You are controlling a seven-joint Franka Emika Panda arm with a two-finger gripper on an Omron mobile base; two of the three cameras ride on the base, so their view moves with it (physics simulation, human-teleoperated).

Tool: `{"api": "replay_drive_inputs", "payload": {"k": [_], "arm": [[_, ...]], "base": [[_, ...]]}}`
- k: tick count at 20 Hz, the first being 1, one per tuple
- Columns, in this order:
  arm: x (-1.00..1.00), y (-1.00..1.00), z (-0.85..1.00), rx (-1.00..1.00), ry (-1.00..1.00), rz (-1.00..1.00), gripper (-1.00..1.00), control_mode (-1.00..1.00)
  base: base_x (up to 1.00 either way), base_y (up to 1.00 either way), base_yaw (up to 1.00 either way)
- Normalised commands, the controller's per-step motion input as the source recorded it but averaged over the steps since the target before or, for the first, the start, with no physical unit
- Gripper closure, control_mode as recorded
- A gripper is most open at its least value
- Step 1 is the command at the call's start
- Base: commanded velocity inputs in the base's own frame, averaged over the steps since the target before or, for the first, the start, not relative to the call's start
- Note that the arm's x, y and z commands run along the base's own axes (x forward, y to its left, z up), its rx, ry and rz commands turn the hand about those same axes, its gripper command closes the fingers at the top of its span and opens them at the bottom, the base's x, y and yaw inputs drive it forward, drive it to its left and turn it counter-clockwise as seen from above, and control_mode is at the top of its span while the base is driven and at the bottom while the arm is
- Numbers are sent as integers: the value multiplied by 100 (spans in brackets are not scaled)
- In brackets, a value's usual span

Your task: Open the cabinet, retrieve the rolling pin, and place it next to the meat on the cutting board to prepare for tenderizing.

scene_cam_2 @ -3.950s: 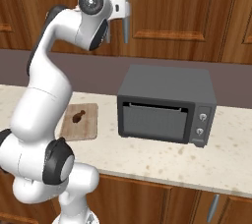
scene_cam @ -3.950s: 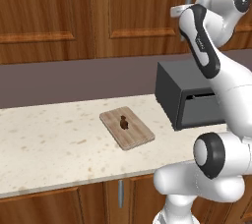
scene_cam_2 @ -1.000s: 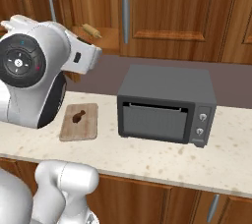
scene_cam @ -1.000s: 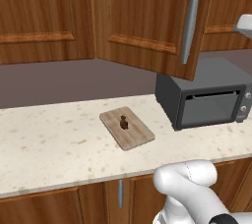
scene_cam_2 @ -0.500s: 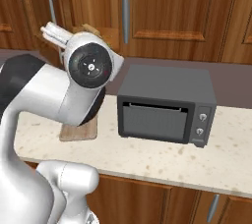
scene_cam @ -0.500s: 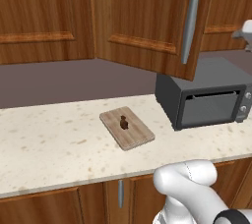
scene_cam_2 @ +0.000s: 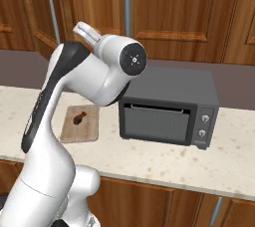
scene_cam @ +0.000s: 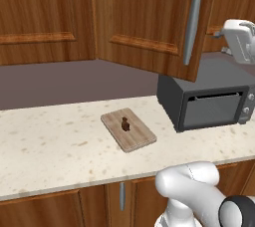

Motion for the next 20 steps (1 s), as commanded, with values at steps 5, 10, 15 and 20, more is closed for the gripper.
{"api": "replay_drive_inputs", "payload": {"k": [5, 10, 15, 20], "arm": [[85, 0, -14, 9, 19, 7, -100, -100], [39, 14, -9, 6, 10, 8, -100, -100], [1, 53, -3, 0, 2, 9, -100, -100], [-28, 73, 0, 0, -1, 10, -100, -100]], "base": [[0, 0, 0], [0, 0, 0], [0, 0, 0], [0, 0, 0]]}}
